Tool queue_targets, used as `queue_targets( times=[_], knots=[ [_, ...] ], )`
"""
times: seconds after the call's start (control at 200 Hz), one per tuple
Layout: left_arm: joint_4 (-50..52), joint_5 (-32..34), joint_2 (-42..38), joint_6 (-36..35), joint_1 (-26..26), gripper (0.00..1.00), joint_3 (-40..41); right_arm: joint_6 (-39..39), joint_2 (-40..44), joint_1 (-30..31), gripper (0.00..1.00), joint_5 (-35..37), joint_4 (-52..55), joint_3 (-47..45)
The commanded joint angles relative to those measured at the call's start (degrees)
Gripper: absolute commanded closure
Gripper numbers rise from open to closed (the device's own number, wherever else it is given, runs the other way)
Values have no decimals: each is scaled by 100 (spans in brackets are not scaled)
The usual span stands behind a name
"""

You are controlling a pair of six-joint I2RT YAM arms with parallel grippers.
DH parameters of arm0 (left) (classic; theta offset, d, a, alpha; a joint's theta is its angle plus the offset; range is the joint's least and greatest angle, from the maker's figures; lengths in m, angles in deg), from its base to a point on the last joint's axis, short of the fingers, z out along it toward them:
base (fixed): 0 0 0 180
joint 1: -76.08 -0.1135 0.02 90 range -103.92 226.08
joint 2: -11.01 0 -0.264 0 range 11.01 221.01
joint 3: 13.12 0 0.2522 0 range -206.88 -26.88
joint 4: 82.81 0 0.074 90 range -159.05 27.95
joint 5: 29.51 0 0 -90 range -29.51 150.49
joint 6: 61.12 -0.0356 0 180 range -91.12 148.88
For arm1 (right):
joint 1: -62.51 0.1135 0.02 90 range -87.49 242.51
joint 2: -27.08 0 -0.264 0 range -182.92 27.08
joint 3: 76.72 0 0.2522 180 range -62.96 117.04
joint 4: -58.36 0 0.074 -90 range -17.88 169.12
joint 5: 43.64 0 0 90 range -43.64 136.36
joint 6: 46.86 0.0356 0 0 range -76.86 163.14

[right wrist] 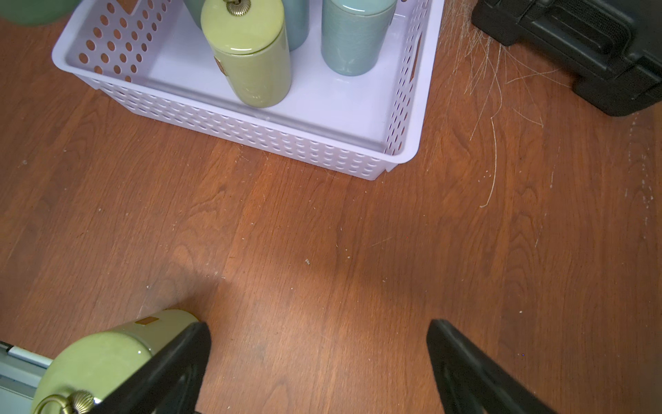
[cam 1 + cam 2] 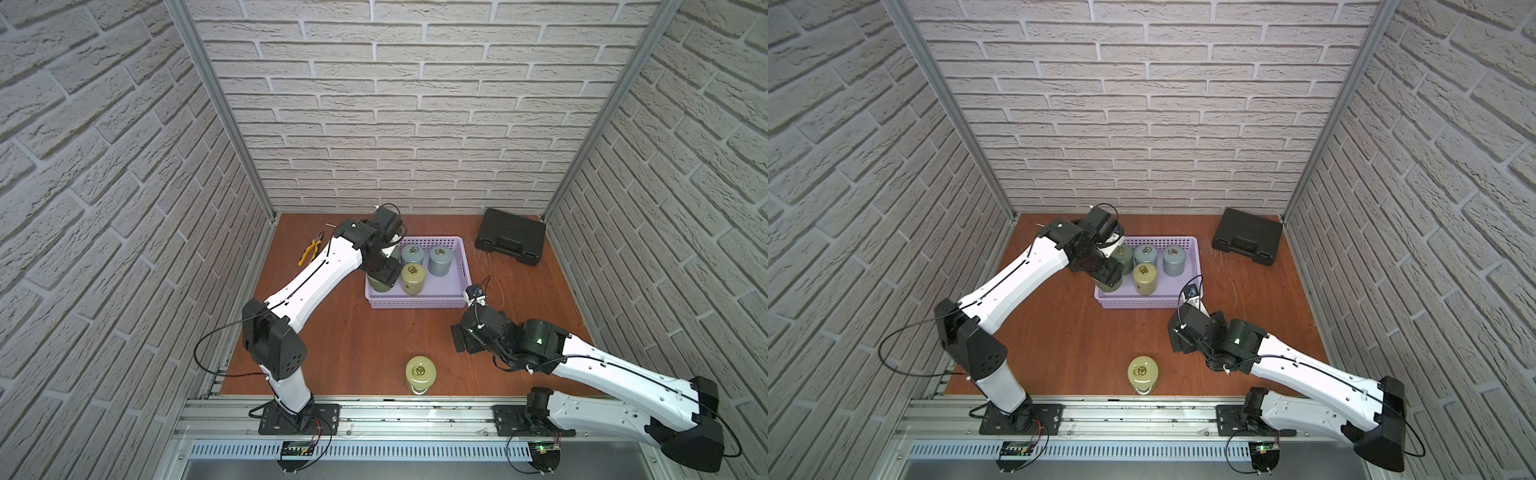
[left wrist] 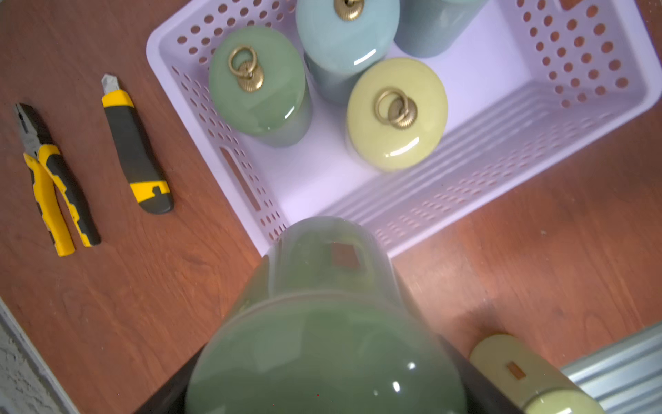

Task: Take the tea canister out of the basket
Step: Pick up the tea canister from the basket, then place the tea canister at the center of the board.

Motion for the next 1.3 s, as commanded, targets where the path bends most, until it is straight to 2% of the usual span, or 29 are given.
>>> queue_targets(
  times=[0.0, 0.22, 0.505, 1.015, 1.295],
  knots=[
    [61, 75, -608, 276, 179, 42, 303, 143, 81, -57, 1, 174, 32, 161],
    [-39, 194, -1393, 830, 777, 42, 1171, 297, 198, -77, 1, -23, -40, -55],
    [-97, 407, -1885, 1383, 1515, 42, 2039, 579, 304, -73, 1, -80, -57, -284],
    [-515, 486, -2196, 2222, 2595, 42, 3284, 759, 576, -73, 2, 52, 261, -330],
    [-951, 512, -2012, 2546, 3034, 42, 3731, 830, 724, -75, 2, 120, 415, -343]
  ],
)
